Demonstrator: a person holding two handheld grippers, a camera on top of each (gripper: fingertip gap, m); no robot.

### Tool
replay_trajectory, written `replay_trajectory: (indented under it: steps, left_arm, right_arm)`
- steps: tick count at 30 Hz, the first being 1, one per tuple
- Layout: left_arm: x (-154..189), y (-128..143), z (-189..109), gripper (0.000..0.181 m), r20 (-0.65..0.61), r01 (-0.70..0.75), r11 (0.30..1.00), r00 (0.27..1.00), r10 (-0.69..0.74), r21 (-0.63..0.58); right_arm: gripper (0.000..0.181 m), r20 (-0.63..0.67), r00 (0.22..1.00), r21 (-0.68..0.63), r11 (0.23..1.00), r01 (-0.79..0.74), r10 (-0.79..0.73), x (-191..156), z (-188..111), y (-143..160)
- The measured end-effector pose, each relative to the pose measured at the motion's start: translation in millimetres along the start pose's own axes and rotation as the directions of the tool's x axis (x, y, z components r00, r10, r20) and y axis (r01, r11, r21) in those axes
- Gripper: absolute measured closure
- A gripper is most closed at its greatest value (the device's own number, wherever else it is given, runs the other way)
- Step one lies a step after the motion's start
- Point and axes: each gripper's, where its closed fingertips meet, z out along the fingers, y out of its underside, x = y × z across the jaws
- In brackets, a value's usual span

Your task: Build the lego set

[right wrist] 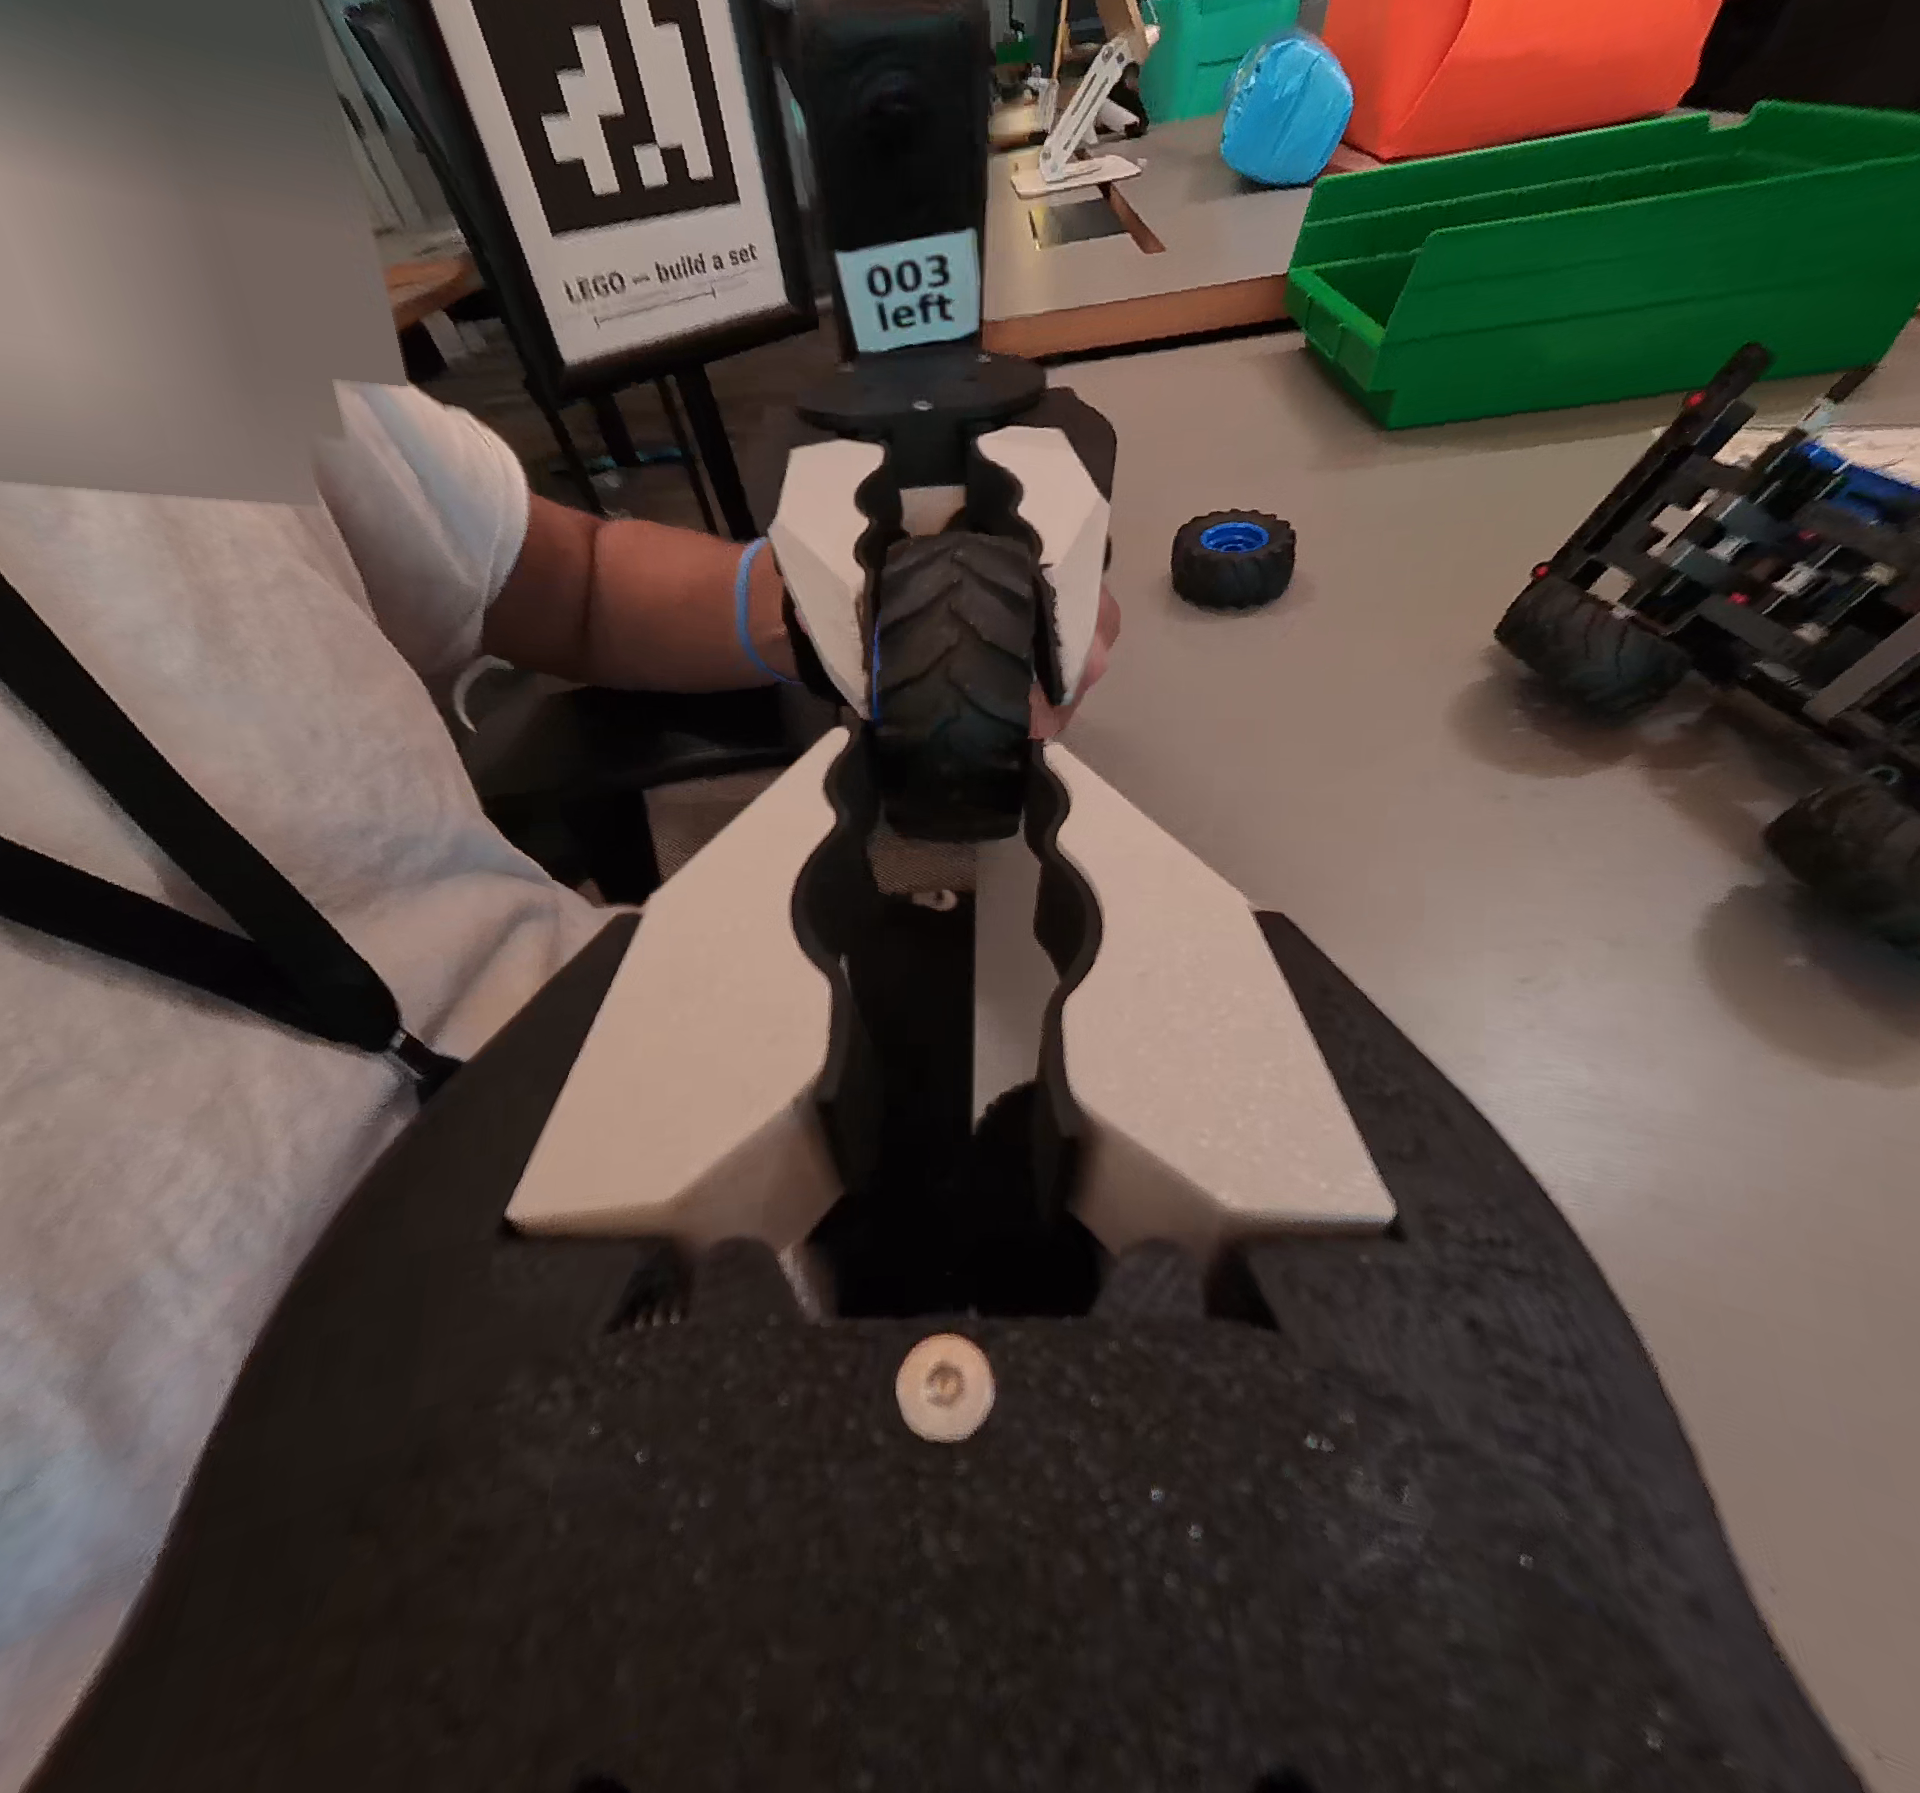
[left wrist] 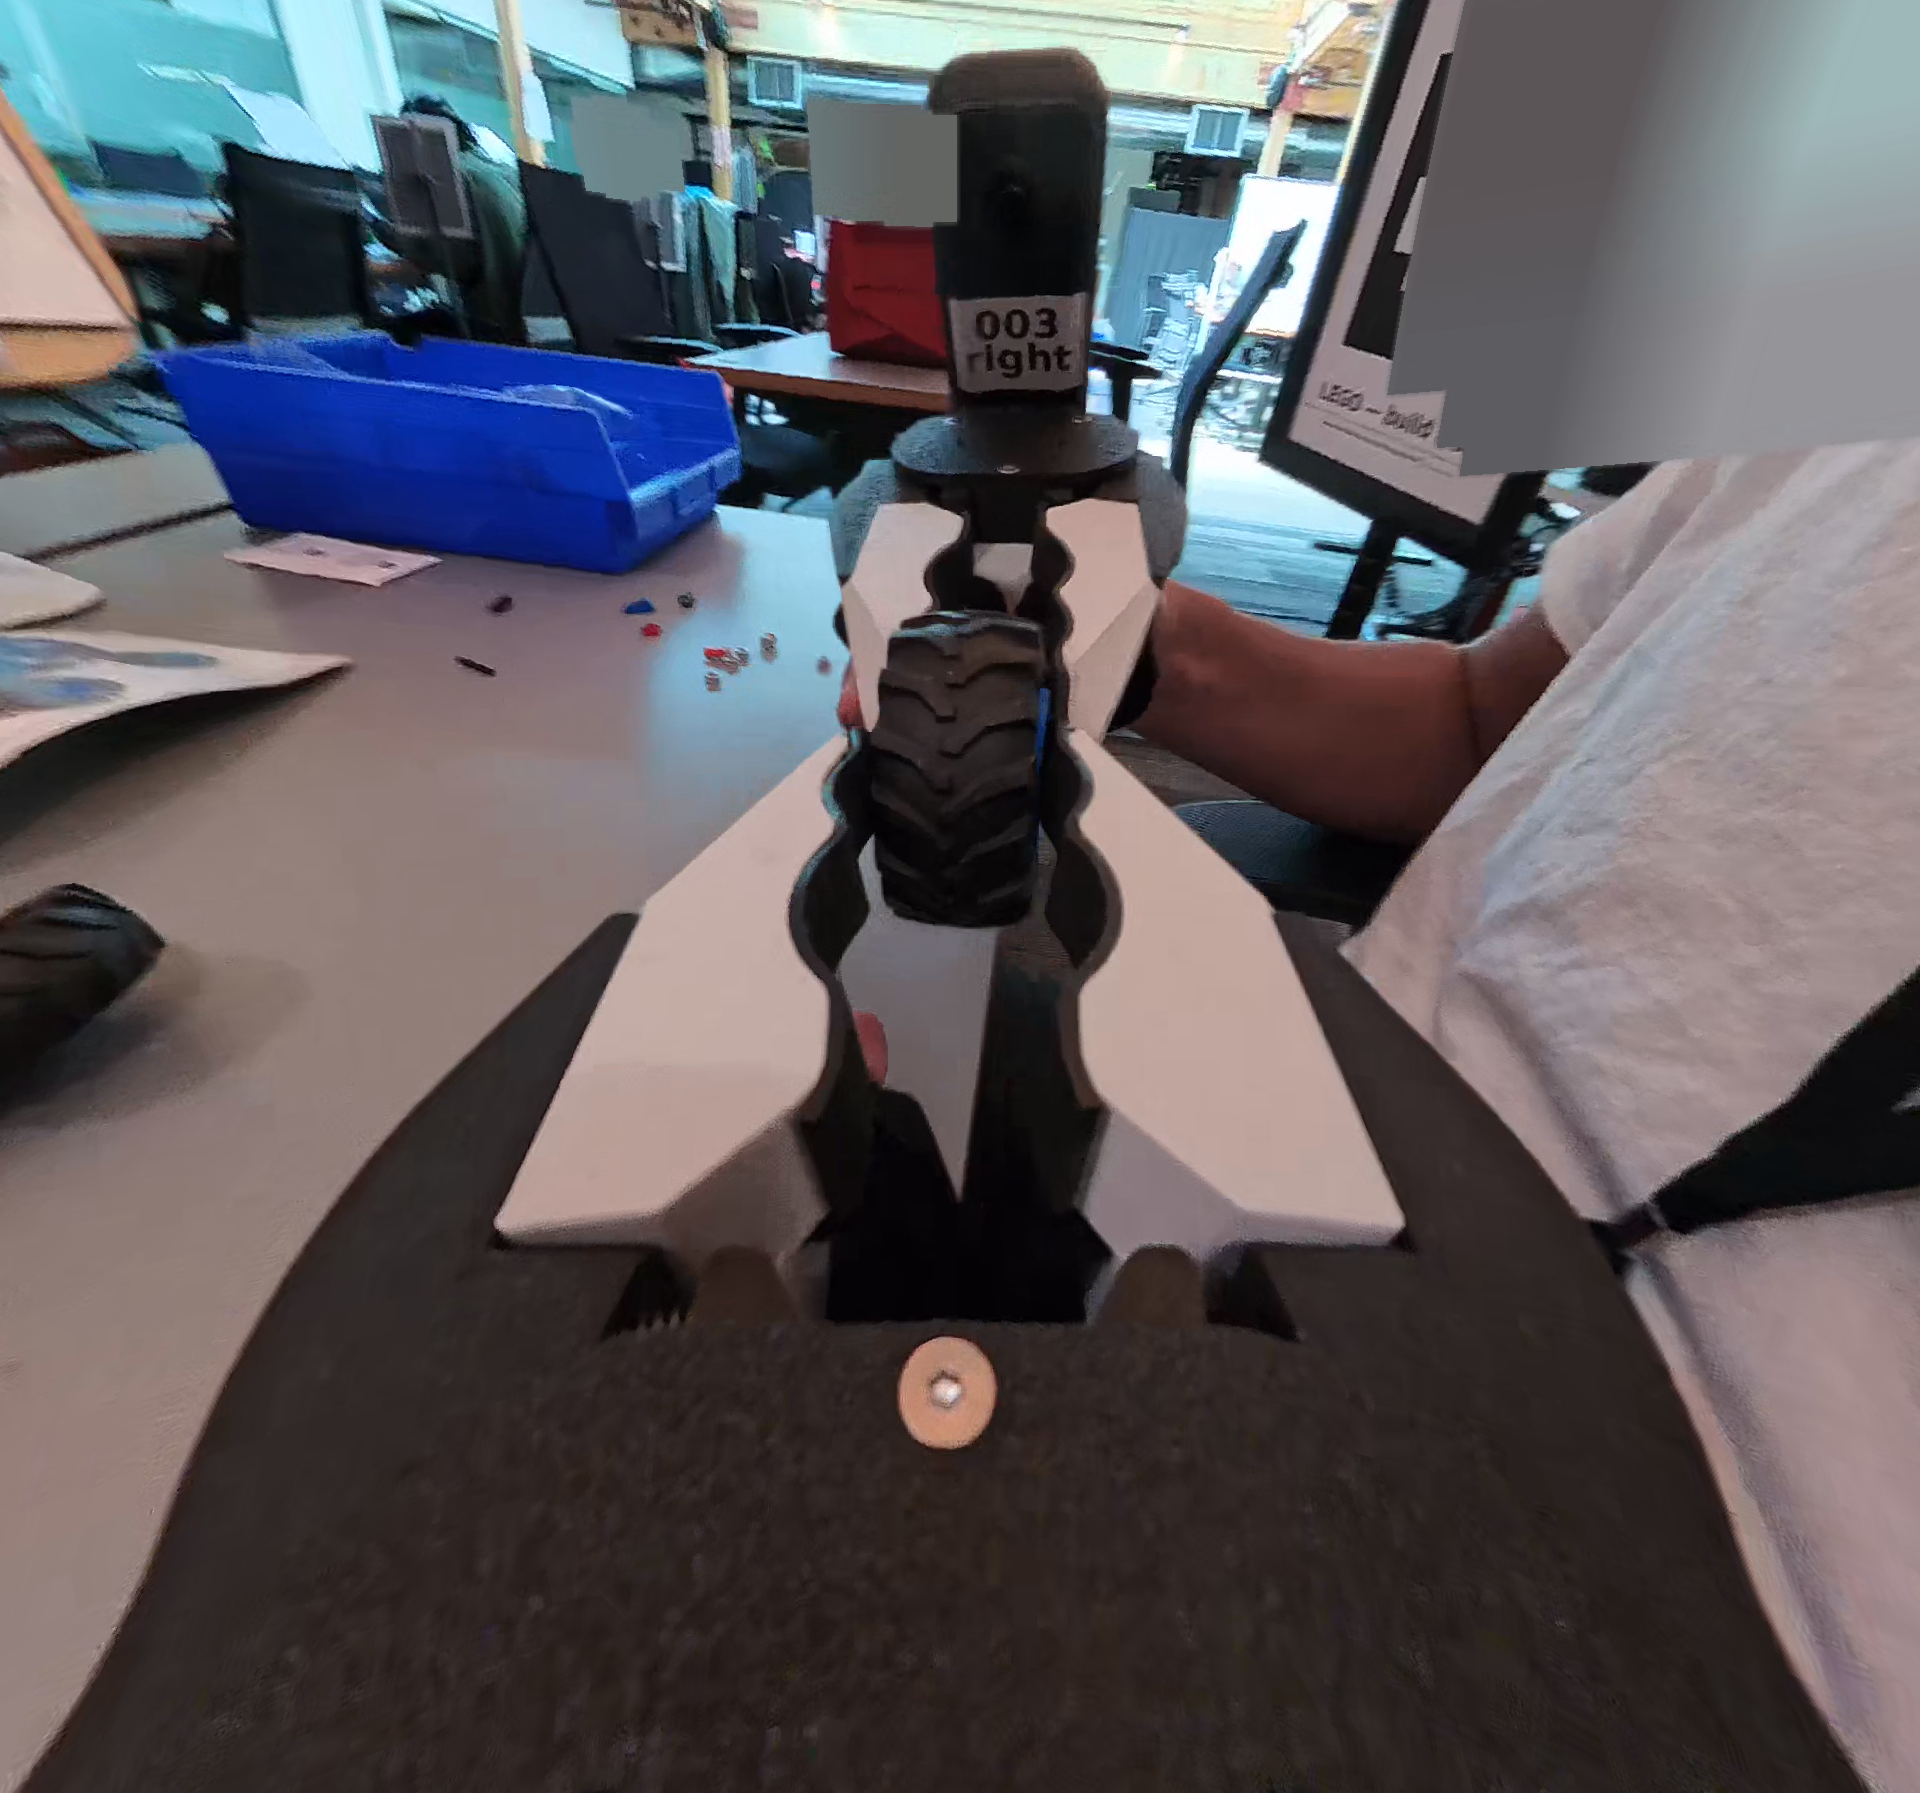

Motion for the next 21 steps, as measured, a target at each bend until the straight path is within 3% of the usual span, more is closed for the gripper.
replay_trajectory:
  steps: [4, 8, 21]
  left_arm:
    - [-6.0, 2.8, -7.7, 0.153, -0.003, 0.033, 0.999, 0.999, -0.033, 0.001]
    - [-19.2, 0.3, -9.7, 0.154, 0.057, 0.081, 0.996, 0.995, -0.082, 0.026]
    - [-48.5, 11.2, -6.3, 0.154, 0.391, -0.029, 0.995, 0.918, 0.062, -0.091]
  right_arm:
    - [0.154, 0.060, 0.984, 0.036, 0.985, -0.169, 0.167, 6.4, -3.4, -1.4]
    - [0.153, -0.016, 0.976, 0.096, 0.972, -0.215, 0.218, 18.7, -1.9, -8.6]
    - [0.155, -0.287, 0.926, 0.117, 0.969, -0.219, 0.244, 48.3, -3.4, -2.1]
